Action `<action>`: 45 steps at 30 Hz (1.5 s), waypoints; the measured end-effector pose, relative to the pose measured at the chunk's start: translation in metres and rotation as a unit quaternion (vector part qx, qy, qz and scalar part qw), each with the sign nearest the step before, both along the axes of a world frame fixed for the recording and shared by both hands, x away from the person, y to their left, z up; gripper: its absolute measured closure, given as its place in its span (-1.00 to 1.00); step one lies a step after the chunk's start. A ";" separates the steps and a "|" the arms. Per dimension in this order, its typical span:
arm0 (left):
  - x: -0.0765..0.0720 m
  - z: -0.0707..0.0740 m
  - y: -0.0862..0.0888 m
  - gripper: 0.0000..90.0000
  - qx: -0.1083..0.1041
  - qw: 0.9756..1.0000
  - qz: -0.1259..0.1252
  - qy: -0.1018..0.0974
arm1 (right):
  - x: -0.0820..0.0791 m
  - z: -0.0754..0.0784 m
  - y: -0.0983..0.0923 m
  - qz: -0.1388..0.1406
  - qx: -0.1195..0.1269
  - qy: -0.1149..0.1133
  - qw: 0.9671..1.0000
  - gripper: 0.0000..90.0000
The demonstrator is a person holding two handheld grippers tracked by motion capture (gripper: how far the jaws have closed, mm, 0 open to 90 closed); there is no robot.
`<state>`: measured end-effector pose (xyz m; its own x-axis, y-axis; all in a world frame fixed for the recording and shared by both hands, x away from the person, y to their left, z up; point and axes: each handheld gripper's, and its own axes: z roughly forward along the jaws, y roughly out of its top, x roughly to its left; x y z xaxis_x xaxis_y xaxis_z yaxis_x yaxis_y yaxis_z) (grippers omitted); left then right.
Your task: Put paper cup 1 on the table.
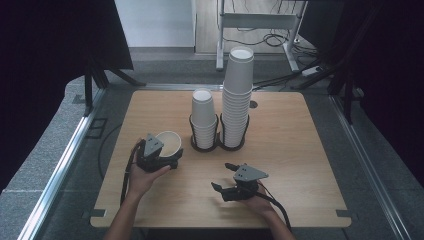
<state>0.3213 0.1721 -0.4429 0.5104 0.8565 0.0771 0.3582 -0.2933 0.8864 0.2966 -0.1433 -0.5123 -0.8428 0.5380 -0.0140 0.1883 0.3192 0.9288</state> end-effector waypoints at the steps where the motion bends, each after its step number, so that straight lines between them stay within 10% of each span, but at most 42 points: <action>1: 0.001 -0.001 0.002 -0.74 0.007 1.000 0.006 -0.001 | 0.000 0.000 0.000 0.000 -0.001 0.000 1.000 -0.66; 21: 0.020 -0.027 0.037 -0.75 0.043 0.995 0.085 0.033 | -0.001 -0.001 0.002 0.003 -0.009 0.002 1.000 -0.65; 45: 0.023 -0.035 0.038 -1.00 0.011 0.995 0.079 0.055 | -0.001 0.000 0.001 0.002 -0.010 0.000 1.000 -0.65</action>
